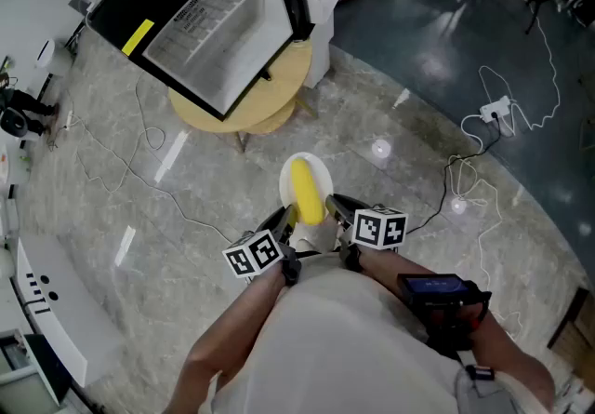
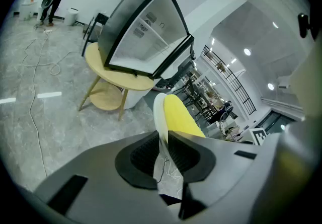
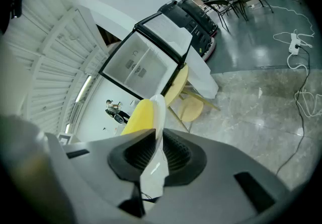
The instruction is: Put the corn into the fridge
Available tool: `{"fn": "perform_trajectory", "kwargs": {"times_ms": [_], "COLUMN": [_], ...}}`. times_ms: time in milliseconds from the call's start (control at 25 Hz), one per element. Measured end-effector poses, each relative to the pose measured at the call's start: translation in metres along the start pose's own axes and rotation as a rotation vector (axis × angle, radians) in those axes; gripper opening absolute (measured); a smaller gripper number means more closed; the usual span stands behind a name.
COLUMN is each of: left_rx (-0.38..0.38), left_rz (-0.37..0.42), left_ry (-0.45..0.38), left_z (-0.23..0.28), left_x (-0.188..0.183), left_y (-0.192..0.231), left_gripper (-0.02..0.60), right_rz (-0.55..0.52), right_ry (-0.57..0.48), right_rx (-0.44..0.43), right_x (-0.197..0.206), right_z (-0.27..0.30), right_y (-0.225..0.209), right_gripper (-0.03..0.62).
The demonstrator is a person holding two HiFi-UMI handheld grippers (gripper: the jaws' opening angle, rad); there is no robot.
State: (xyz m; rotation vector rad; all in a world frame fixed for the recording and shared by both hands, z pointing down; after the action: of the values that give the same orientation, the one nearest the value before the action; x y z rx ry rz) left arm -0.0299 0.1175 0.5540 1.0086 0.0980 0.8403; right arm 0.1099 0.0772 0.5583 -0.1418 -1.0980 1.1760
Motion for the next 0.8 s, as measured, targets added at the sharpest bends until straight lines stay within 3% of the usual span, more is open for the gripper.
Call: {"fn": "perform_trajectory", "kwargs": {"times_ms": [240,800], "left_rx": [0.022,0.045], "left_rz": [0.022,0.027], "left_ry": [-0.082,-0.062], "left_z": [-0.036,-0.110], "left_x": [-0.022,-0.001], "left_y": [0.008,0.050], "left_gripper": [0.061,0.061], "right_rz": [-0.087,-0.099], "right_ry": [-0.024,-0.036], "right_rx": [-0.064,-0.051], "right_x": [0.001,0.059], "right_z": [0.020,0.013], "right_y": [0.039,0.108], "right_gripper": [0.049,0.049]}}
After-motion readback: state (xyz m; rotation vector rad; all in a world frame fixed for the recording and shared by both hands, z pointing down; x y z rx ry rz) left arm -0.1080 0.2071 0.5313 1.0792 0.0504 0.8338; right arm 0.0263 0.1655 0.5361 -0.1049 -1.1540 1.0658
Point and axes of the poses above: the fingertips, and each gripper's own axes: z forward along the fingers, y to its left, x out of its underside, the point moved 3 cm from there along -z, backward along the fingers, and after that the axes turned 14 degrees about -z, right-handed, at the moved point
